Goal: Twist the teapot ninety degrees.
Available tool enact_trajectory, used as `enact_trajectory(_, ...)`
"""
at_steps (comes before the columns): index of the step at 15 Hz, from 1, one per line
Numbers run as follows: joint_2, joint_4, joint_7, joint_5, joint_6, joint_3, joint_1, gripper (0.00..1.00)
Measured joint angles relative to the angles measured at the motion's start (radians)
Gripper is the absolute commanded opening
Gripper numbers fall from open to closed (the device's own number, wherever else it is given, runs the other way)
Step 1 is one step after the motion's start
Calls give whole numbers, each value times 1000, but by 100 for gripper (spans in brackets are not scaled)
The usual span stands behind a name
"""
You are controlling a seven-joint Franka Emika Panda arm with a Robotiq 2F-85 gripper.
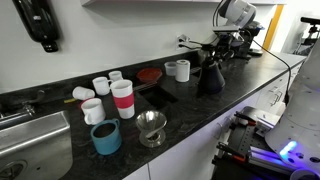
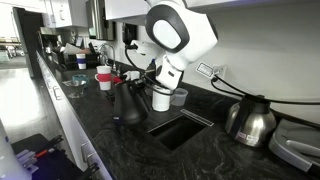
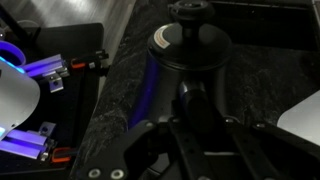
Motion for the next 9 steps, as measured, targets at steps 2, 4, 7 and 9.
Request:
enact_trajectory(2,26,14,5,84,-39,-6,-6,6)
enact_trajectory(4,56,29,8,158,-69,-13,-12,6)
enact_trajectory(7,94,45,10,238,-96,-19,-17,6)
enact_trajectory(9,115,49,11,268,-103,-19,-17,6)
